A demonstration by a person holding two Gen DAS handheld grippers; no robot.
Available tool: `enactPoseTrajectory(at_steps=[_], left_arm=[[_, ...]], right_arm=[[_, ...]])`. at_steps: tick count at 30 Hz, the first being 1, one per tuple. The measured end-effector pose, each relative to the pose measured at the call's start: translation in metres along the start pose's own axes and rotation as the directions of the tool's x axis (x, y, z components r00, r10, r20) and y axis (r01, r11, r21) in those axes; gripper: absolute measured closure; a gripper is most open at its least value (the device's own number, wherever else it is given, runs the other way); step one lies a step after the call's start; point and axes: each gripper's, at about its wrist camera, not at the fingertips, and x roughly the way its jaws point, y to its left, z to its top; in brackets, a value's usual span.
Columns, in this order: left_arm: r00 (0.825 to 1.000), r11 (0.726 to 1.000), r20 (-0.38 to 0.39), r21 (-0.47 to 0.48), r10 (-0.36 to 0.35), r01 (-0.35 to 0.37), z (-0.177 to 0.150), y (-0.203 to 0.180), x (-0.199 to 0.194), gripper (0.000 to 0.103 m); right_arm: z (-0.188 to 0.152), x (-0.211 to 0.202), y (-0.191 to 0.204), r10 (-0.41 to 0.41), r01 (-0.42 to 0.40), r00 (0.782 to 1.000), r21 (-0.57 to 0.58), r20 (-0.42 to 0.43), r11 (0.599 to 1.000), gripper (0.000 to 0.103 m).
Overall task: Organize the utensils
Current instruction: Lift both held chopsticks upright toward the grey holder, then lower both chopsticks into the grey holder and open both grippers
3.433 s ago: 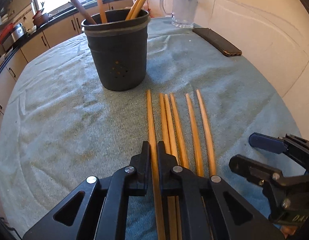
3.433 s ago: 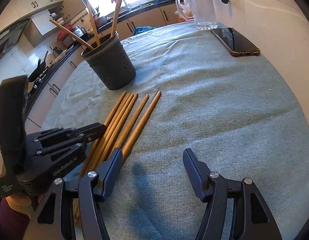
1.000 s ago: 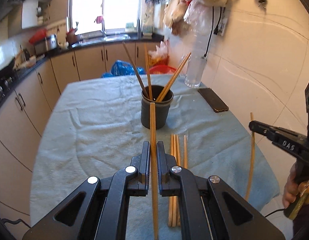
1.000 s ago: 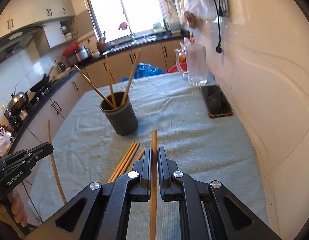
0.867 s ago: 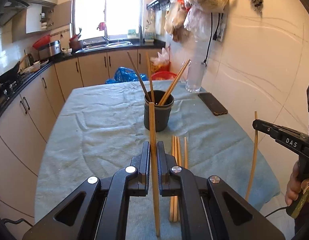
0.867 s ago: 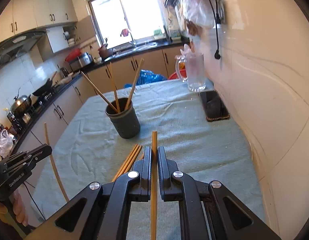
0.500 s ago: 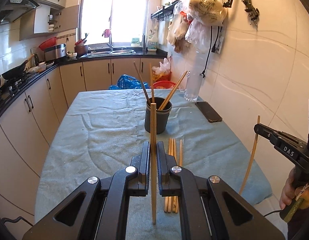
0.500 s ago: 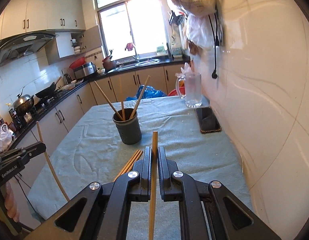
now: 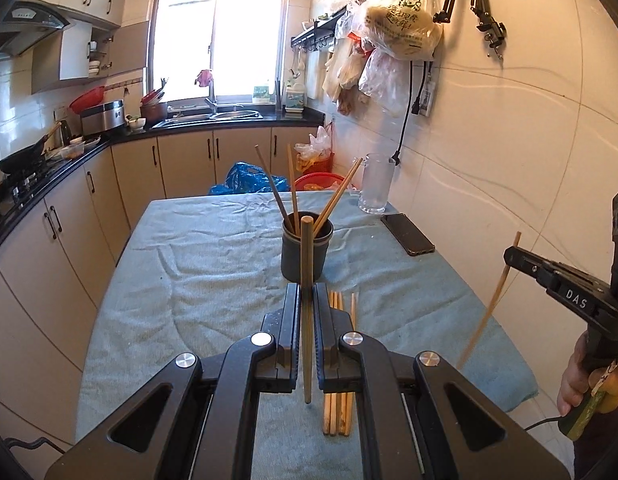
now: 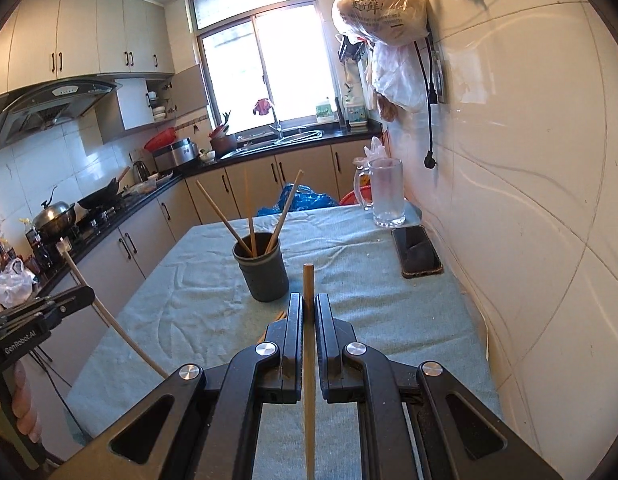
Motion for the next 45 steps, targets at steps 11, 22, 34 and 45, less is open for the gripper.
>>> enactPoseTrajectory(at_steps=[11,22,34,45], left_arm=[[1.000,1.000,0.022,0.026,-0.018,0.017,0.044,0.006,0.015,0.097],[0.994,1.000,0.105,-0.013,-0.026,0.028,0.129,0.015,0.054,0.097],[0.994,0.996,0.102,-0.075,-0.031,0.039,0.189,0.024,0.131,0.097],[1.000,0.996,-0.015,-0.088,0.000,-0.001,0.152,0.029,0.183,0.097]], right_arm=[[0.044,0.020,-0.004,0.025,-0.026,0.999,0.028,0.029,0.999,0.096],[0.131,0.055,0.015,0.109,-0.118,0.986,0.064,0.124,0.991,0.096],[0.183,0.122,0.055,0.073,-0.078,0.978,0.018,0.197,0.997,0.096],[0.144,0.193,0.034,0.020,-0.022,0.999,0.054,0.046,0.998,0.096]])
